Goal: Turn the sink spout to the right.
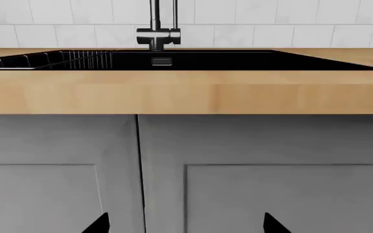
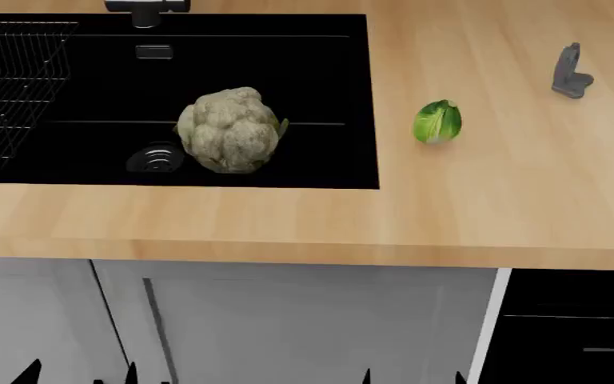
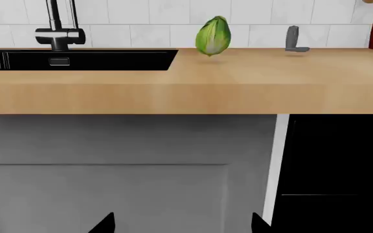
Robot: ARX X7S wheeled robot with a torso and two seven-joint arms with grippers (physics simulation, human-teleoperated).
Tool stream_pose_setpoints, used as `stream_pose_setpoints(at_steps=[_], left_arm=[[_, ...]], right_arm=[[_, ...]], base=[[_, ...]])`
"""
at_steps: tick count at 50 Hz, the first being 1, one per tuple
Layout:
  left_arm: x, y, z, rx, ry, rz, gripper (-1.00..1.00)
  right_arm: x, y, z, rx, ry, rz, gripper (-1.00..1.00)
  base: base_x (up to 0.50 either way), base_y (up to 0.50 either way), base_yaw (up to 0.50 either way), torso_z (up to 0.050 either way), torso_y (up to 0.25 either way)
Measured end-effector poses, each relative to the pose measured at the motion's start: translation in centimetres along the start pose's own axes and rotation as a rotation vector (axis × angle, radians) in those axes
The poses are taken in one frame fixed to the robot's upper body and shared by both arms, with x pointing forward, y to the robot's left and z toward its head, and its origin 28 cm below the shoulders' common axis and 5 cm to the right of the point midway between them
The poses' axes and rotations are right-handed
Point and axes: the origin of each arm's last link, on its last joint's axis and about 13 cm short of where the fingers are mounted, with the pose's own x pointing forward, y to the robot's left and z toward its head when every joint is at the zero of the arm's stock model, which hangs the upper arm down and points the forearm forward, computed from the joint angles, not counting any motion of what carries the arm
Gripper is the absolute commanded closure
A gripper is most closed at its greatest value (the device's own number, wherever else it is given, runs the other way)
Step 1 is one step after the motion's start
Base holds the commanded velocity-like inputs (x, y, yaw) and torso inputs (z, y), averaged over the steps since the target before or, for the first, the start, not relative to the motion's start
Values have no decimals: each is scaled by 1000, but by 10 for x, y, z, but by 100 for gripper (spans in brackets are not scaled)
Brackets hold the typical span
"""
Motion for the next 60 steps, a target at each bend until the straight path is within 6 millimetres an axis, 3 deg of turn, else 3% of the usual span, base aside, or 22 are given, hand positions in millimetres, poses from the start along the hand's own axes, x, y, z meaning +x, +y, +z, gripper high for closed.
stream_pose_setpoints(at_steps=[28, 60], left_arm=[[0, 0, 1, 10, -7, 8, -100], [-2, 1, 4, -6, -13, -27, -100]], right_arm=[[0, 0, 0, 12, -2, 1, -100], [1, 0, 0, 20, 6, 3, -100]], base=[[0, 0, 0, 0, 0], [0, 0, 0, 50, 0]])
